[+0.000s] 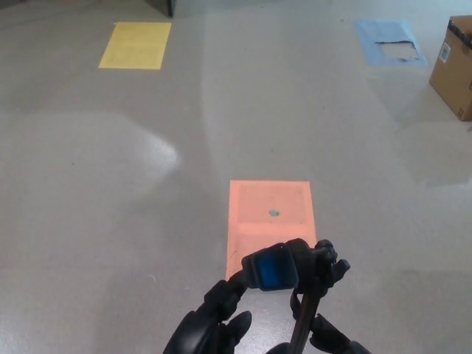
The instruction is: A phone stand is kept on the floor and the robot uses both its hands to grab it and uses its left hand to extend the phone stand by pulling it upwards
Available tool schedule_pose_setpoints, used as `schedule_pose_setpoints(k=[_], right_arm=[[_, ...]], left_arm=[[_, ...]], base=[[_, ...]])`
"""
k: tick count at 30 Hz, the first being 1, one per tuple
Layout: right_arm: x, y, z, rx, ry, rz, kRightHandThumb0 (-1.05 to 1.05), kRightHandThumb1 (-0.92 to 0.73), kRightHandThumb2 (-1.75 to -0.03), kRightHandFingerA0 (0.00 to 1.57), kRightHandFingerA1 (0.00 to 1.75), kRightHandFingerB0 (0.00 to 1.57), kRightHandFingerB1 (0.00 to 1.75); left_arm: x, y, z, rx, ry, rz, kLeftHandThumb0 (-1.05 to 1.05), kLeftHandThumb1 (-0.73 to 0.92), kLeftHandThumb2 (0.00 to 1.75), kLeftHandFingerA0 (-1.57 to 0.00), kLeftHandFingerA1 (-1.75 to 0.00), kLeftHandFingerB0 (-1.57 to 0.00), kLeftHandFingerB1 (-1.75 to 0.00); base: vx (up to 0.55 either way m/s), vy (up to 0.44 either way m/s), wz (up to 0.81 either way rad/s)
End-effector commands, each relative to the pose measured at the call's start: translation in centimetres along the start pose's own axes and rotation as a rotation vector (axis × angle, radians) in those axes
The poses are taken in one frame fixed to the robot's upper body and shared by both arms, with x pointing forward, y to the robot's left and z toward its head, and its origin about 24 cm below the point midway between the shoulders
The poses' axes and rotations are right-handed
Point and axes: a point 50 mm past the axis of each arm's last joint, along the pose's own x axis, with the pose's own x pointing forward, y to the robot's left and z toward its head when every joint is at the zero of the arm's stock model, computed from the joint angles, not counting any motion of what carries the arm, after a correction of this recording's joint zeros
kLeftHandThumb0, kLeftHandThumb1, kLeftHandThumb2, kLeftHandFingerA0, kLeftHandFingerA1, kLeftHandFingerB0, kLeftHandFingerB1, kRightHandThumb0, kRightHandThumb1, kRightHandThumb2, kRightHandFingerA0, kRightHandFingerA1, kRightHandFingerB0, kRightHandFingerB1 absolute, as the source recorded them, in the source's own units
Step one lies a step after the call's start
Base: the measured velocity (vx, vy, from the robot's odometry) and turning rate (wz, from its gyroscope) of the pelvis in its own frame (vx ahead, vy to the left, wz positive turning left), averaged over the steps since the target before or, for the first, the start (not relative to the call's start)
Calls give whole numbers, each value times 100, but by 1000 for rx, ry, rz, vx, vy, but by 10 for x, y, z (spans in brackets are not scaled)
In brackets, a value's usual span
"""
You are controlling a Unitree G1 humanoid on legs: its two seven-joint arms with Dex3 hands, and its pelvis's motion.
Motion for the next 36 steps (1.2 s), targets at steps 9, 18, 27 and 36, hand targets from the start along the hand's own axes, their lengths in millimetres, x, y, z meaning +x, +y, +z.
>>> schedule_pose_setpoints(k=[9, 18, 27, 36], right_arm=[[-8, 1, -13, 76, 42, -8, -77, -49, -86, 5, 60, 2, 35], [-7, 3, -14, 15, 81, -11, -82, -52, -91, 8, 64, 2, 36], [-8, 6, -14, 16, 81, -8, -83, -68, -60, 9, 72, 0, 43], [-9, 6, -15, 42, 76, -13, -79, -65, -59, 6, 69, 0, 43]], left_arm=[[0, 12, 16, 564, -344, 143, -68, 49, 56, -1, -34, 0, -7], [5, 21, 44, 553, -415, 210, -65, 39, 80, -3, -30, 0, -16], [6, 19, 59, 549, -480, 229, -67, 40, 79, -7, -27, 0, -15], [0, 7, 62, 544, -536, 195, -68, 41, 80, -7, -27, 0, -14]], base=[[0, 0, 0], [0, 0, 0], [0, 0, 0], [0, 0, 0]])
